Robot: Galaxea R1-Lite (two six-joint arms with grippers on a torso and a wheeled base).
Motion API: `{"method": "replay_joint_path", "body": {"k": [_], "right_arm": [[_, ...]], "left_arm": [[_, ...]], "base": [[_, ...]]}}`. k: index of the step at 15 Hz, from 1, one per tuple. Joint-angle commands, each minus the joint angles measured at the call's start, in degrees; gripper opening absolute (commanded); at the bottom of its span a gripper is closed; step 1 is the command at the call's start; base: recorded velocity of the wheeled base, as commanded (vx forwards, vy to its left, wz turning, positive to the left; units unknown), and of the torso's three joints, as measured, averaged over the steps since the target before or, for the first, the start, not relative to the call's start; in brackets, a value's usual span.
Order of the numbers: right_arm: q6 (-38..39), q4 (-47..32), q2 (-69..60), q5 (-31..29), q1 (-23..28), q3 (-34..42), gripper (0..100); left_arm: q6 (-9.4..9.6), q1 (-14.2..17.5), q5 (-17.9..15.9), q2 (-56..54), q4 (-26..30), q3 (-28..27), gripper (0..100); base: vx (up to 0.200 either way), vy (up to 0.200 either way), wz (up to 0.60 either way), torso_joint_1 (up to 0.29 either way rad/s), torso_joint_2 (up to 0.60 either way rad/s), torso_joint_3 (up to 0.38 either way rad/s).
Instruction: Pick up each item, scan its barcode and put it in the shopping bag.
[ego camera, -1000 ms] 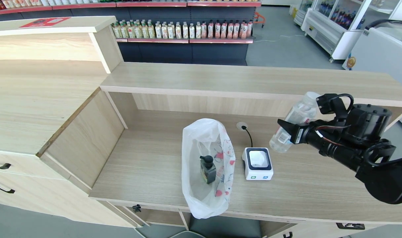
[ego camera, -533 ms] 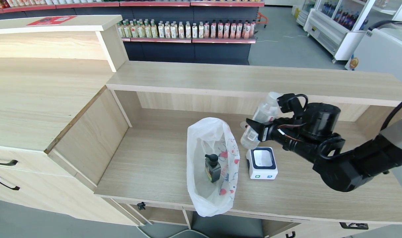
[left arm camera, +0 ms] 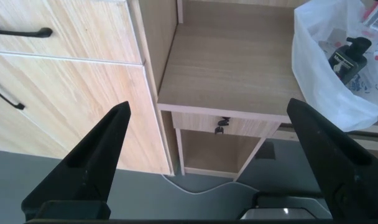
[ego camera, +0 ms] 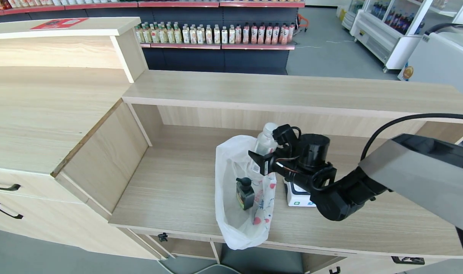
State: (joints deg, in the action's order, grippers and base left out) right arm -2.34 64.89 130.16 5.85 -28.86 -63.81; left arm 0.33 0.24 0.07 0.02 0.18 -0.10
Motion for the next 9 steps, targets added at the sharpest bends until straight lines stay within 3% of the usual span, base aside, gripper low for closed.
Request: {"method": "replay_joint_path", "body": {"k": [1,9], "right_arm": [[-0.3,-0.2,4.8,-0.1,0.0,-3.6,0],[-3.0,0.0,12.8,0.0,0.8,-10.9,0]], "left_arm": [[0.02,0.0,0.0,0.0,0.0,0.0,100],[-0.07,0.0,0.0,0.0,0.0,0.0,100]], "base": [[0.000,0.000,0.00,0.000,0.00,0.000],[0.000,0.000,0.00,0.000,0.00,0.000]]}}
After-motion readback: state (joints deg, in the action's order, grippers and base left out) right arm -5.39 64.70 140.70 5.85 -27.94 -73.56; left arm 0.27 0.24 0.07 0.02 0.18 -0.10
